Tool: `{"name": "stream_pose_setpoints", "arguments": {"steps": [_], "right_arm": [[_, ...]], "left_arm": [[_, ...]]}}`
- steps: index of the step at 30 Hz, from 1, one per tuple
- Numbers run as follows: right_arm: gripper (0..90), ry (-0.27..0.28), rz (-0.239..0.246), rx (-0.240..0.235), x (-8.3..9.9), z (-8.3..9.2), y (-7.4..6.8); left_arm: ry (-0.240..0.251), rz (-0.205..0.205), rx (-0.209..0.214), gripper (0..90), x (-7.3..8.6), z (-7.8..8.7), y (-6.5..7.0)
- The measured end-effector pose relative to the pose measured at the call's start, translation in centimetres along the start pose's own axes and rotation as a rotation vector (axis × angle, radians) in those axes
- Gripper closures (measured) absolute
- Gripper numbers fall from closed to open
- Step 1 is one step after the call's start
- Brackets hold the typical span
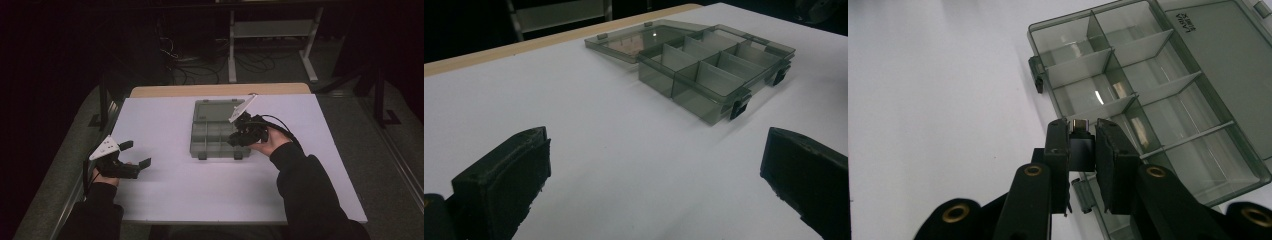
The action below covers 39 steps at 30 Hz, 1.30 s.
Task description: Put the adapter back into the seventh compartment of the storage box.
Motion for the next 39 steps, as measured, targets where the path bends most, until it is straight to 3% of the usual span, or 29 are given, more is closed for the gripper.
{"name": "stream_pose_setpoints", "arguments": {"steps": [22,39], "right_arm": [[74.9,0.006,-0.029,0.015,0.0,-1.6,1.5],[74.9,-0.029,-0.062,-0.003,0.3,-3.7,2.4]], "left_arm": [[-0.001,0.000,0.002,0.0,0.0,0.0,0.0],[-0.002,-0.002,0.003,0.0,0.0,0.0,0.0]]}}
Point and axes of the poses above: each handheld gripper's, and its own axes: z roughly backward along the jaws, x roughly out of its underside, y roughly to its right, the point moved 3 cm from there along -z, roughly forward along the jaws, and after that the axes turned 8 degrees about x, right-handed, at the moved point
